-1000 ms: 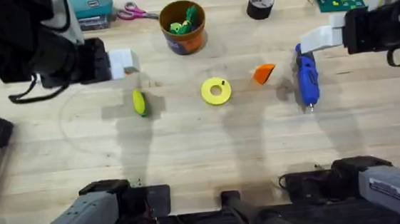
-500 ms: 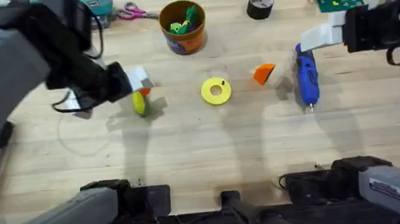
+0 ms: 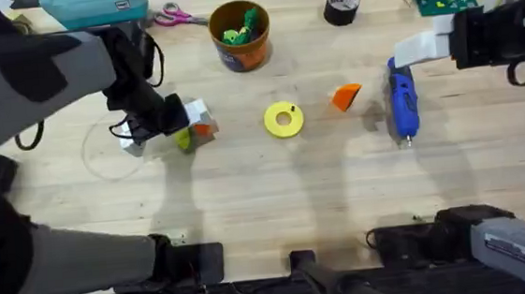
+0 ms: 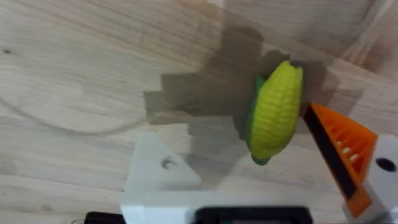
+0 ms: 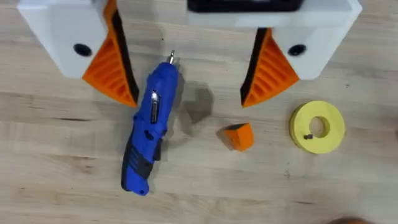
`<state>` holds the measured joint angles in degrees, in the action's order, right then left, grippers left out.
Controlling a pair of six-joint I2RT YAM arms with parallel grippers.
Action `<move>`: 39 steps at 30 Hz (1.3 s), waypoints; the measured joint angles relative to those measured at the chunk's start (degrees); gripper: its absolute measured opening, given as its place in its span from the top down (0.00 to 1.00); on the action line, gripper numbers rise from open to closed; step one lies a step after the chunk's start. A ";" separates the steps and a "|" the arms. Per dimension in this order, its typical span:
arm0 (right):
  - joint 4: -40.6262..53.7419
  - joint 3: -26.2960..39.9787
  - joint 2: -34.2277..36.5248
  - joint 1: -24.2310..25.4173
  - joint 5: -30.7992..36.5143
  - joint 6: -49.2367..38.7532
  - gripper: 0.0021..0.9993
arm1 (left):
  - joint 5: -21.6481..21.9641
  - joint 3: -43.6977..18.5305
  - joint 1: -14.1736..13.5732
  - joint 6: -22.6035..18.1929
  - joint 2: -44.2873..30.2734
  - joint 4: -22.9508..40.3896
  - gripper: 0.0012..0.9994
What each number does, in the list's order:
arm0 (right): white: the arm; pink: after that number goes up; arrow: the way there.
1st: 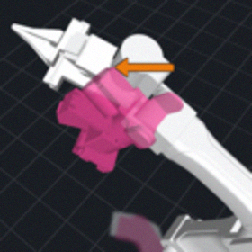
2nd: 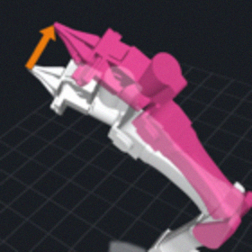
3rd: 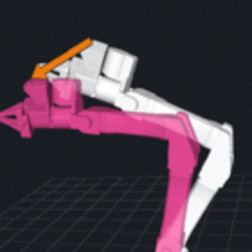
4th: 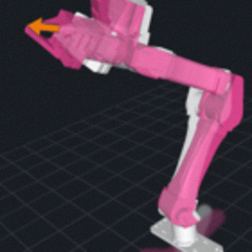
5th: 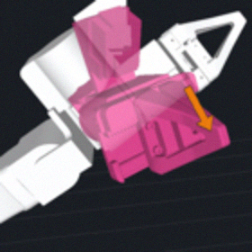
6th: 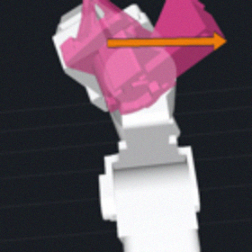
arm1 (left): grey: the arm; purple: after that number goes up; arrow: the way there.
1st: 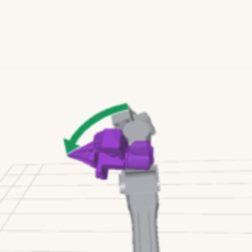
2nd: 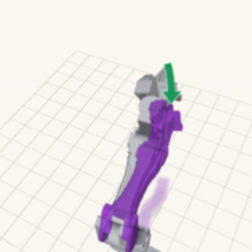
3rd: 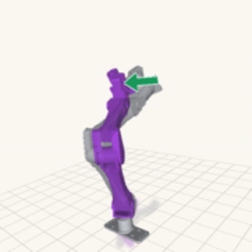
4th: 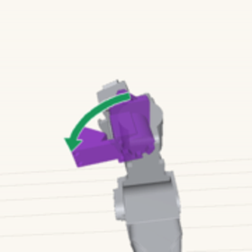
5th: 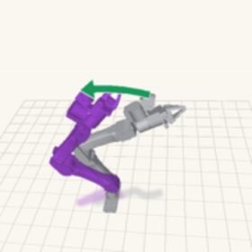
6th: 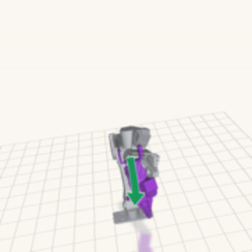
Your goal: Pick up the gripper from the table and insert it into the empty holder that is missing its gripper. Then pick up a screw, insert it into the mounting hole, and use the screwdriver to tighten it. Finally, clean up the table by picking up the vegetable and placing it into the bucket.
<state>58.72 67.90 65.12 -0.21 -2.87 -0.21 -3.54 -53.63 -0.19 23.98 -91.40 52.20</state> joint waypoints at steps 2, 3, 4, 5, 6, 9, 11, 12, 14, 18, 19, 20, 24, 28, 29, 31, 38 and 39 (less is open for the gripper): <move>0.00 0.00 -0.01 0.00 0.02 0.00 0.00 | -0.62 0.00 0.00 -0.04 -0.26 -0.14 0.08; 0.02 0.00 -0.01 0.00 0.02 0.00 0.00 | -0.96 0.00 0.00 -0.04 -0.26 -0.22 0.12; 0.00 0.00 -0.01 0.00 0.00 -0.02 0.00 | -1.27 0.00 -0.04 -0.04 -0.27 -0.33 0.19; -0.02 0.00 -0.01 0.00 0.00 -0.02 0.00 | -1.38 0.00 -0.12 -0.16 -0.26 -0.40 0.27; 0.00 0.00 -0.01 0.00 0.00 0.00 0.00 | -1.58 0.00 -0.14 -0.24 -0.26 -0.45 0.38; 0.00 0.00 -0.01 0.00 0.02 0.00 0.00 | -2.70 -0.16 -0.31 -0.58 -0.26 -0.87 0.80; 0.00 0.00 -0.01 0.00 0.01 0.00 0.00 | -2.97 -0.36 -0.44 -0.83 -0.26 -0.84 0.98; 0.00 0.00 -0.01 0.00 0.02 0.00 0.00 | -3.09 -0.37 -0.44 -0.82 -0.26 -0.84 0.99; 0.00 0.00 -0.01 0.00 0.00 0.00 0.00 | -3.11 -0.37 -0.44 -0.82 -0.26 -0.84 1.00; 0.00 0.00 -0.01 0.00 0.01 0.00 0.00 | -3.04 -0.48 -0.44 -0.82 -0.26 -0.93 1.00; 0.00 0.00 -0.01 0.00 0.02 0.00 0.00 | -2.83 -0.55 -0.44 -0.82 -0.26 -0.81 1.00; 0.00 0.00 -0.01 0.00 0.00 0.00 0.00 | -2.59 -0.61 -0.42 -0.82 -0.26 -0.67 1.00; 0.00 0.00 -0.01 0.00 0.00 -0.01 0.00 | -2.38 -1.17 -0.42 -1.38 0.08 -0.34 1.00; 0.00 0.00 -0.01 0.00 0.00 -0.01 0.00 | -2.96 -3.22 -0.42 -2.49 2.96 1.47 1.00; 0.00 0.00 -0.01 0.00 0.02 0.00 0.00 | -3.02 -3.87 -0.42 -2.82 3.92 2.05 1.00; 0.00 0.00 -0.01 0.00 0.01 -0.01 0.00 | -3.11 -5.58 -0.42 -3.43 6.39 3.47 1.00; 0.00 0.00 -0.01 0.00 0.00 0.00 0.00 | -3.11 -14.70 -0.42 -6.08 19.88 8.33 1.00; 0.00 0.00 -0.01 0.00 0.00 -0.02 0.00 | -3.11 -15.14 -0.42 -6.67 20.97 8.54 1.00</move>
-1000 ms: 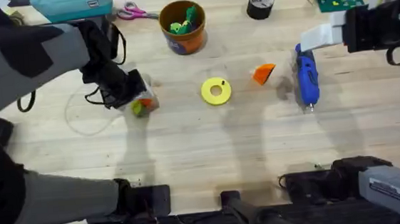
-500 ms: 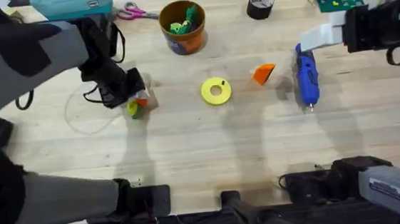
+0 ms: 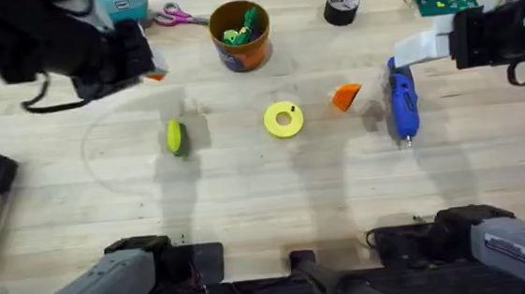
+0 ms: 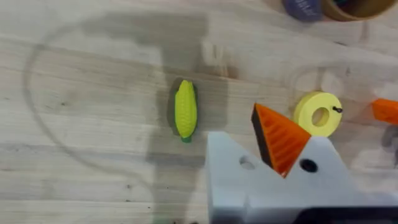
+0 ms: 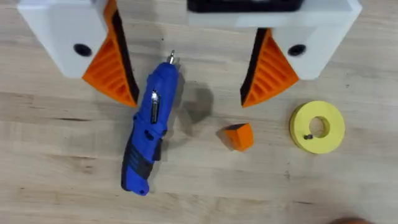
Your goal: Pick up the gripper from the table and insert it into the empty holder that is missing its gripper. Then pick up a screw, insert it into the mounting hole, and use the screwdriver to tighten it. Finally, clean up the table by picking up the vegetable and placing it into the bucket.
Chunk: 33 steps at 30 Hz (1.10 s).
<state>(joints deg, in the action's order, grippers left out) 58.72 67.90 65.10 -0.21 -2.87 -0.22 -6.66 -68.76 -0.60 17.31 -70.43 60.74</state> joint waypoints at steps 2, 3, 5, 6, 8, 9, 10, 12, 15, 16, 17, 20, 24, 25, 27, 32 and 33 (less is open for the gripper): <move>0.00 0.00 0.00 0.00 0.00 0.02 0.00 | 0.02 -0.63 0.00 -1.19 2.28 0.51 1.00; 0.00 0.00 0.00 0.00 0.00 -0.01 0.00 | 0.00 -0.80 0.00 -1.75 3.43 0.58 1.00; 0.00 0.00 0.00 0.00 0.00 0.02 0.00 | 0.00 -0.99 0.00 -2.37 5.29 0.67 1.00; 0.00 0.00 0.00 0.00 0.00 0.01 0.00 | 0.00 -1.06 0.00 -2.58 6.11 0.71 1.00; 0.00 0.00 0.00 0.00 0.02 0.01 0.00 | 0.00 -1.06 0.00 -2.97 7.23 0.82 1.00; 0.00 0.00 0.00 0.00 0.00 0.02 0.00 | 0.00 -1.06 0.00 -3.09 7.62 0.82 1.00; 0.00 0.01 0.00 0.00 0.01 -0.01 0.00 | 0.00 -1.06 0.00 -3.21 7.86 0.83 1.00; 0.00 0.00 0.00 0.00 0.00 0.02 0.00 | 0.00 -1.08 0.00 -3.42 7.99 0.82 1.00; 0.00 0.02 0.00 0.00 0.00 0.02 0.00 | 0.00 -1.08 0.00 -3.46 7.90 0.82 1.00; 0.00 0.02 0.00 0.00 0.00 0.02 0.00 | 0.00 -1.08 0.00 -3.46 7.90 0.84 1.00; 0.00 0.02 0.00 0.00 0.00 0.02 0.00 | 0.00 -1.09 0.00 -3.47 7.90 0.82 1.00; 0.00 0.02 0.00 0.00 0.00 0.01 0.00 | 0.00 -1.09 0.00 -3.56 7.90 0.82 1.00; 0.00 0.02 0.00 0.00 0.00 0.00 0.00 | 0.04 -1.08 0.00 -3.93 7.90 0.83 0.90; 0.00 0.02 0.02 0.00 0.00 -0.01 0.00 | 0.02 -1.10 0.00 -3.88 7.90 0.82 0.75; 0.00 0.02 0.00 0.00 0.00 -0.01 0.00 | 0.02 -1.10 0.00 -3.91 7.90 0.82 0.43; 0.00 0.02 0.02 0.00 0.00 0.02 0.00 | 0.02 -1.10 0.00 -3.83 7.90 0.82 0.02; 0.00 0.02 0.00 0.00 0.01 0.00 0.00 | 0.02 -1.10 0.00 -3.82 7.90 0.82 0.01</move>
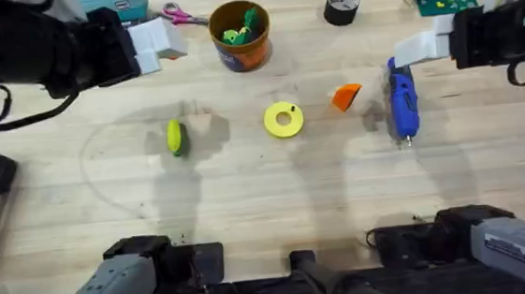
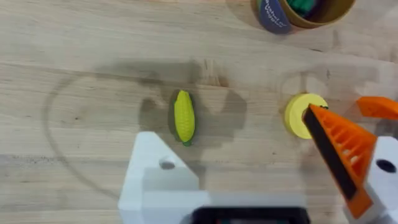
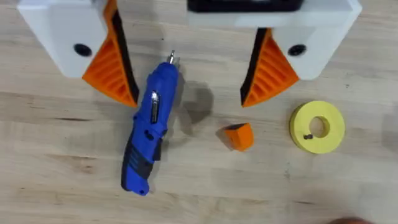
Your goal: Pick up the gripper from the table and insert it into the empty holder that is missing its gripper. Then pick up a screw, insert it into the mounting hole, and use the screwdriver to tighten it. Finally, clean up the table by picking up the vegetable and placing it into the bucket.
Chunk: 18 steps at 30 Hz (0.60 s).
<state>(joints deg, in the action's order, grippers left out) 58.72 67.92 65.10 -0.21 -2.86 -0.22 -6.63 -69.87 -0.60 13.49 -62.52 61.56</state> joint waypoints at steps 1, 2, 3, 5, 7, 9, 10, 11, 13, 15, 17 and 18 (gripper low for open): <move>0.00 0.00 0.00 0.00 -0.01 0.01 0.00 | 0.00 0.00 0.00 -0.01 0.00 0.00 0.01; 0.00 0.00 0.00 0.00 0.01 0.01 0.00 | 0.00 0.00 0.00 -0.01 0.00 0.02 0.01; 0.00 0.00 0.00 0.00 -0.01 0.01 0.00 | 0.00 0.00 0.00 -0.01 0.00 0.01 0.01; 0.00 0.00 0.00 0.00 -0.01 0.01 0.00 | 0.00 0.00 0.00 -0.01 0.00 -0.02 0.01; 0.00 0.00 0.00 0.00 -0.01 0.00 0.00 | 0.00 0.00 0.00 -0.01 0.00 -0.10 0.01; 0.00 0.00 0.00 0.00 0.00 0.01 0.00 | 0.00 0.00 0.00 -0.02 0.00 -0.49 0.01; 0.00 0.00 0.00 0.00 0.00 0.00 0.00 | 0.00 0.01 0.00 -0.07 0.00 -0.67 0.01; 0.00 0.00 0.00 0.00 -0.01 0.01 0.00 | 0.00 0.00 0.00 -0.31 0.00 -0.80 0.01; 0.00 0.00 0.02 0.00 -0.01 0.00 0.00 | 0.00 0.00 0.00 -1.43 0.00 -0.94 0.01; 0.00 0.00 0.00 0.00 -0.01 0.01 0.00 | 0.00 0.00 0.00 -2.93 0.00 -0.94 0.01; 0.00 0.00 0.00 0.00 0.01 0.01 0.00 | 0.00 0.00 0.00 -5.17 0.00 -0.94 0.01; 0.00 0.00 0.00 0.00 -0.01 0.01 0.00 | 0.00 0.00 0.00 -6.49 0.00 -0.94 0.01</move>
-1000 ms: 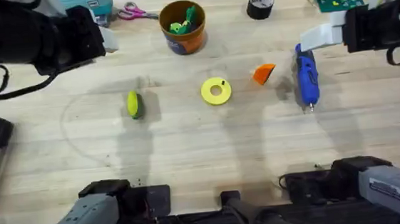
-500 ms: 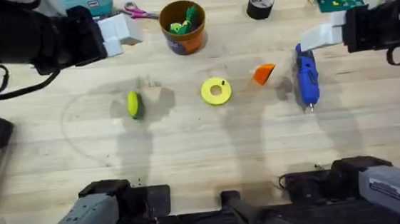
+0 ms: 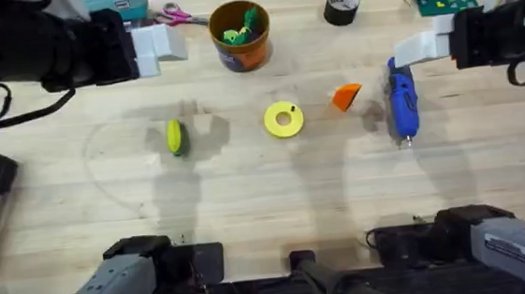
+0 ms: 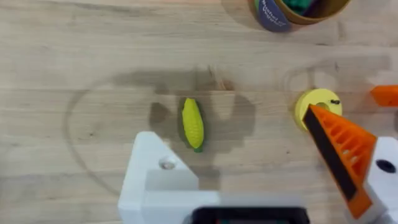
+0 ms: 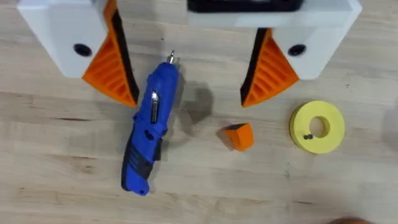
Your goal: Pick up the gripper from the table and insert it into the empty holder that is missing its gripper. Then pick up a screw, insert it into the mounting hole, and use the screwdriver to tighten it. Finally, clean up the table by picking up the vegetable and placing it into the bucket.
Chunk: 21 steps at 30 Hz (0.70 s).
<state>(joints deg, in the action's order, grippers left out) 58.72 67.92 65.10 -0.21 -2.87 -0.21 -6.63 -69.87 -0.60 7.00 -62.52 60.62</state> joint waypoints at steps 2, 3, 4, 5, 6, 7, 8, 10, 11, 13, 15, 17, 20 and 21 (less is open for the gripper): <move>0.00 0.02 0.00 0.00 0.02 0.00 0.00 | 0.00 0.00 0.00 -2.49 0.00 0.00 0.01; 0.02 0.02 0.00 0.00 0.00 0.00 0.00 | 0.00 0.00 0.00 -3.58 0.00 0.00 0.01; 0.04 0.02 0.01 0.00 0.00 0.00 0.00 | 0.00 0.00 0.00 -4.69 0.00 0.00 0.01; 0.04 0.02 0.00 0.00 0.00 -0.01 0.00 | 0.00 0.00 0.00 -5.60 0.00 0.00 0.01; 0.04 0.02 0.00 0.00 0.00 0.00 0.00 | 0.00 0.00 0.00 -6.34 0.00 0.00 0.01; 0.04 0.02 0.01 0.00 0.00 0.00 0.00 | 0.00 0.00 0.00 -6.86 0.00 0.00 0.01; 0.04 0.02 0.01 0.00 0.01 0.00 0.00 | 0.00 0.00 0.00 -7.30 0.00 0.00 0.01; 0.04 0.02 0.00 0.00 0.00 -0.02 0.00 | 0.00 0.00 0.00 -7.99 0.00 -0.10 0.01; 0.04 0.02 0.01 0.00 0.00 0.00 0.00 | -0.02 0.00 0.00 -8.22 0.00 -0.35 0.01; 0.04 0.04 0.00 0.00 0.00 0.00 0.00 | -0.02 0.00 0.00 -8.56 0.00 -1.19 0.01; 0.06 0.09 0.00 0.00 0.00 -0.01 0.00 | 0.00 0.00 0.00 -8.78 0.00 -1.88 0.01; 0.07 0.09 0.01 0.00 0.00 0.00 0.00 | 0.17 0.00 0.00 -9.35 0.00 -2.11 0.01; 0.07 0.09 0.00 0.00 0.00 -0.02 0.00 | 0.73 0.00 0.00 -10.28 0.00 -2.41 0.01; 0.05 0.10 0.01 0.00 0.00 -0.01 0.00 | 0.90 0.00 0.00 -10.51 0.00 -2.93 0.01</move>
<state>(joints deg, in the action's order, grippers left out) 58.77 68.02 65.11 -0.21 -2.87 -0.22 -5.74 -69.87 -0.60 -3.51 -62.52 57.69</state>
